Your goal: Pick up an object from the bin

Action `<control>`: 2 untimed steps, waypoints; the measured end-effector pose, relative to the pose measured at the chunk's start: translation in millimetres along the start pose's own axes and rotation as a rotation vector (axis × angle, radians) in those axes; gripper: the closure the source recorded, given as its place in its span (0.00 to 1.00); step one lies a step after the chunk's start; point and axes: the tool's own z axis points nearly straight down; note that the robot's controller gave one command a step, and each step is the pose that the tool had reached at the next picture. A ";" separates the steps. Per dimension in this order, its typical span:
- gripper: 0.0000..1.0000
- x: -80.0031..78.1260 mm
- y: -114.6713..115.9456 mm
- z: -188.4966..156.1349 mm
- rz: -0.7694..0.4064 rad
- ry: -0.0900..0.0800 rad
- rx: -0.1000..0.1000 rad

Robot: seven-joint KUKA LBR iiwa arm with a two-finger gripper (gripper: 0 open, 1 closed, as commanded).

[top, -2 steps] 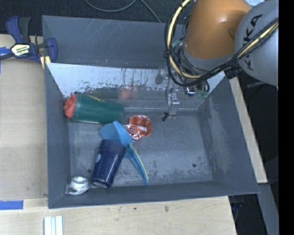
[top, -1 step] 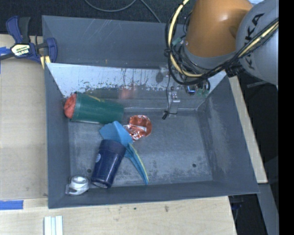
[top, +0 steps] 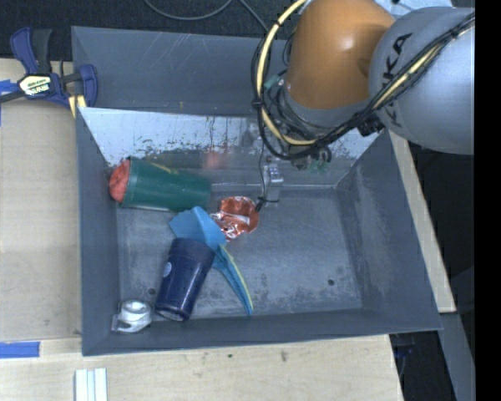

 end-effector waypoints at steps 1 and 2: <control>0.00 2.8 21.1 49.7 -0.030 0.000 -0.005; 0.00 28.9 20.2 72.9 0.023 0.002 -0.001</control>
Offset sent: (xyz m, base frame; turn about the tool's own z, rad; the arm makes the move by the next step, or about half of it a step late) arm -0.0419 0.0200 -0.0783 0.0436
